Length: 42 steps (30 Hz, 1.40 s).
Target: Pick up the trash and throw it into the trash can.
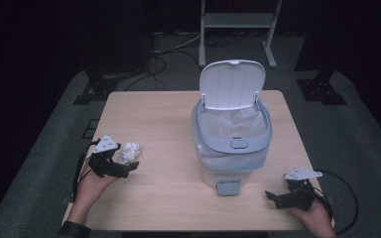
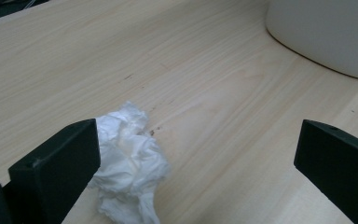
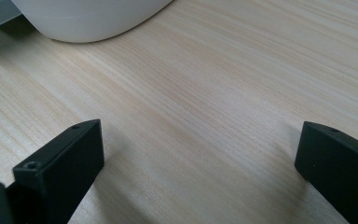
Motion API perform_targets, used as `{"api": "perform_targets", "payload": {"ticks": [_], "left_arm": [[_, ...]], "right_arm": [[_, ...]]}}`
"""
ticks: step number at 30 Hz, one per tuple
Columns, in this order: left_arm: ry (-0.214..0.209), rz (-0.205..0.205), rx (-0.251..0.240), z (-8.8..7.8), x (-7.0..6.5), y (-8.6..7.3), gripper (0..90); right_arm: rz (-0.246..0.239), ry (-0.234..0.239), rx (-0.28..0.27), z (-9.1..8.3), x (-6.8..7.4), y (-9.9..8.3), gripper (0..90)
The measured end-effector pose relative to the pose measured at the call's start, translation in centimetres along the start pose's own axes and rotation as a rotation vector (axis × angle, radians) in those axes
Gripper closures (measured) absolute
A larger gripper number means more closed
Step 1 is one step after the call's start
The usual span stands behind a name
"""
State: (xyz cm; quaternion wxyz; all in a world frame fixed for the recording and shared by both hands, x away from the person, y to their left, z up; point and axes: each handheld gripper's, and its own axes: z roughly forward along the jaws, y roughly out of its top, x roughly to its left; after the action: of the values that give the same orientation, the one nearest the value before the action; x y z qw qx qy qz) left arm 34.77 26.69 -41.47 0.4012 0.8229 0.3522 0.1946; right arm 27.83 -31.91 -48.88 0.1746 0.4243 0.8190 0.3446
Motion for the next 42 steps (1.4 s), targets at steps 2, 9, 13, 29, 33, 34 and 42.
{"api": "perform_targets", "payload": {"ticks": [2, 9, 13, 29, 33, 34, 42], "left_arm": [[0.004, 0.003, 0.005, 0.3, 0.4, 0.1, 0.0], [0.021, -0.003, 0.013, 1.6, 1.5, 0.5, 0.0], [0.024, -0.008, 0.008, 2.2, 1.9, 0.5, 0.0], [0.038, -0.044, 0.071, 5.2, 4.0, -0.8, 0.0], [0.045, -0.044, 0.097, 5.4, 4.1, -1.0, 0.0], [0.046, -0.041, 0.103, 5.5, 4.1, -1.1, 0.0], [0.046, -0.037, 0.116, 5.7, 4.1, -1.6, 6.0]], "right_arm": [[0.0, 0.0, 0.0, 0.0, 0.0, 0.0, 0.2], [0.0, 0.0, 0.0, 0.0, 0.0, 0.0, 0.2], [0.0, 0.0, 0.001, 0.0, 0.0, 0.0, 0.2], [-0.001, 0.001, -0.001, 0.0, 0.0, 0.0, 0.2], [0.0, 0.001, -0.001, 0.0, 0.0, 0.0, 0.1], [-0.001, 0.001, 0.0, 0.0, 0.0, 0.0, 0.1], [-0.001, 0.001, -0.001, 0.0, 0.0, 0.0, 0.2]]}}
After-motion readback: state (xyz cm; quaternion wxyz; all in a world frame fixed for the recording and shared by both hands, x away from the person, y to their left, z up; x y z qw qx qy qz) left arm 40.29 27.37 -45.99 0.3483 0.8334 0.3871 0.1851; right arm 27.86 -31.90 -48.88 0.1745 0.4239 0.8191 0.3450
